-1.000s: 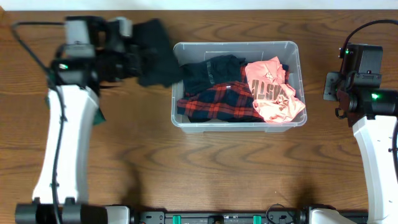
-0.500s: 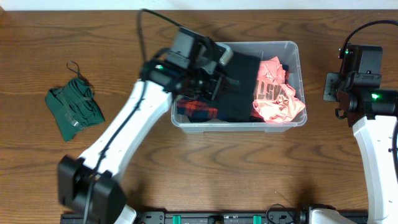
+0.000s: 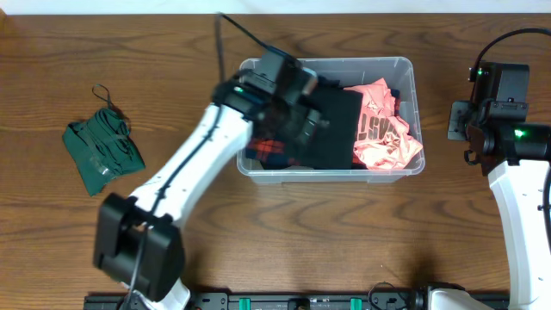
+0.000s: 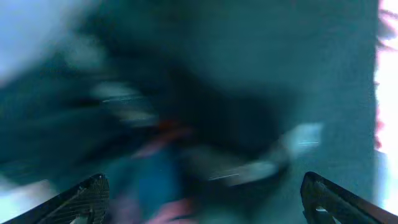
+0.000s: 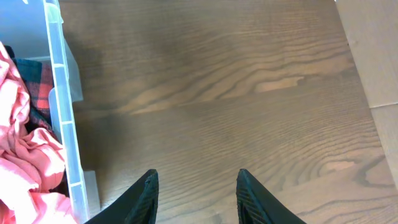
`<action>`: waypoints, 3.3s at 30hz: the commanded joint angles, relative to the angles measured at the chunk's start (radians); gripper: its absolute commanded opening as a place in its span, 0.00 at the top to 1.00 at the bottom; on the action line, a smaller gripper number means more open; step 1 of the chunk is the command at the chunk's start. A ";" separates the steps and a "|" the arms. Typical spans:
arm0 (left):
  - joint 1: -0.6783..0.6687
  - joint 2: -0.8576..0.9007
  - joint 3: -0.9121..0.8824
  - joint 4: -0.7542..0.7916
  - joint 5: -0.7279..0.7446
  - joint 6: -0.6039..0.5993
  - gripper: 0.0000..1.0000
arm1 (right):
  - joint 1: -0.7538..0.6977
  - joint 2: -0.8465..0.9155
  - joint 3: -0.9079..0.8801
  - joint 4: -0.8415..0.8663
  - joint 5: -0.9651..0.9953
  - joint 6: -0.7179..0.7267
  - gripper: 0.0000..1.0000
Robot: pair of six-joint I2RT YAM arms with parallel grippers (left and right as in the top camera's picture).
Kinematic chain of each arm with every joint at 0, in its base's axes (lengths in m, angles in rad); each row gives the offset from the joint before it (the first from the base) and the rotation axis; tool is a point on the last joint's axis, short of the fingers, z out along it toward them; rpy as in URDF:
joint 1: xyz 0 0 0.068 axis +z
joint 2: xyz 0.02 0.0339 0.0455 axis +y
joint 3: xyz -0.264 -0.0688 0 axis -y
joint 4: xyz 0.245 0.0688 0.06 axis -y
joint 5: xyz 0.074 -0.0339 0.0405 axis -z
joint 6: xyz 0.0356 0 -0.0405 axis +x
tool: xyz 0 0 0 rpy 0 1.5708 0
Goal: Pack container
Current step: 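Place the black garment into the bin's middle and release, then move the left gripper to the dark green garment and grasp it, then lower the green garment into the bin's left side and release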
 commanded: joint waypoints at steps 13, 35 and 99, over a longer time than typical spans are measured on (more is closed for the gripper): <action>0.664 -0.377 -0.005 -0.166 -0.245 -0.018 0.02 | -0.011 0.007 -0.002 -0.004 0.003 0.011 0.60; 1.208 0.307 -0.023 -0.083 0.183 -0.001 0.02 | -0.011 0.007 -0.002 -0.004 0.003 0.011 0.59; 0.177 -0.163 0.117 -0.197 -0.069 0.009 0.02 | -0.011 0.007 -0.002 -0.005 0.003 0.011 0.59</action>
